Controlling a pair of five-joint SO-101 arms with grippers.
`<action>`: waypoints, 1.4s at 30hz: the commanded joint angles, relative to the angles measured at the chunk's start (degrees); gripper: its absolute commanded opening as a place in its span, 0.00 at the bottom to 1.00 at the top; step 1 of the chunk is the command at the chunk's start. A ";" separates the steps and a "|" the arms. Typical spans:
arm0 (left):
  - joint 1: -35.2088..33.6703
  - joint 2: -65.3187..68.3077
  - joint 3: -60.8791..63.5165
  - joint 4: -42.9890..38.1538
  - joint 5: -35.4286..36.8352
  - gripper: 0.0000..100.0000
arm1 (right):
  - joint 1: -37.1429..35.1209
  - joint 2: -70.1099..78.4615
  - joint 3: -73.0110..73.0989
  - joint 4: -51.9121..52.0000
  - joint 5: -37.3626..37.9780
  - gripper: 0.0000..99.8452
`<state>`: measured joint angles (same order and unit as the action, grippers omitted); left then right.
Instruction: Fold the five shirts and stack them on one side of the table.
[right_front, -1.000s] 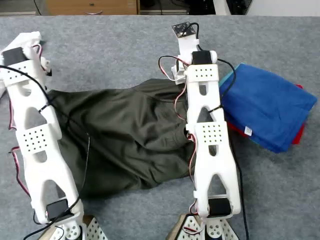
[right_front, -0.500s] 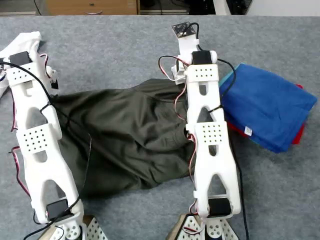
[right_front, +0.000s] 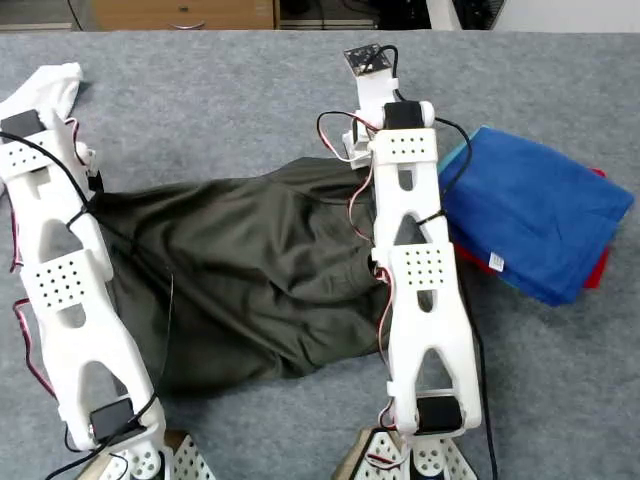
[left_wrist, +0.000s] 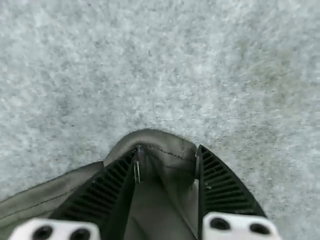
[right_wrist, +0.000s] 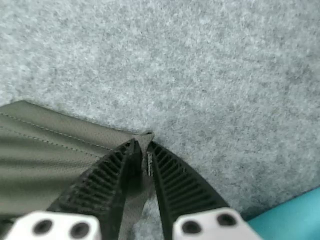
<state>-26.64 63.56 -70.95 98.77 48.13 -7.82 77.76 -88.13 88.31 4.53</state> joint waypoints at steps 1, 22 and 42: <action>-0.44 -0.92 -0.70 0.26 0.09 0.17 | 1.27 -0.31 -2.24 -0.79 0.53 0.00; 1.67 1.10 0.44 -7.30 0.09 0.17 | 1.27 1.27 -2.86 -0.88 0.53 0.00; 2.64 3.74 -4.22 -6.15 0.09 0.02 | 1.19 1.19 -4.26 -0.79 0.35 0.00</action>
<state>-24.53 67.78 -72.18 91.56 48.22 -7.82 79.25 -88.22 88.31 4.53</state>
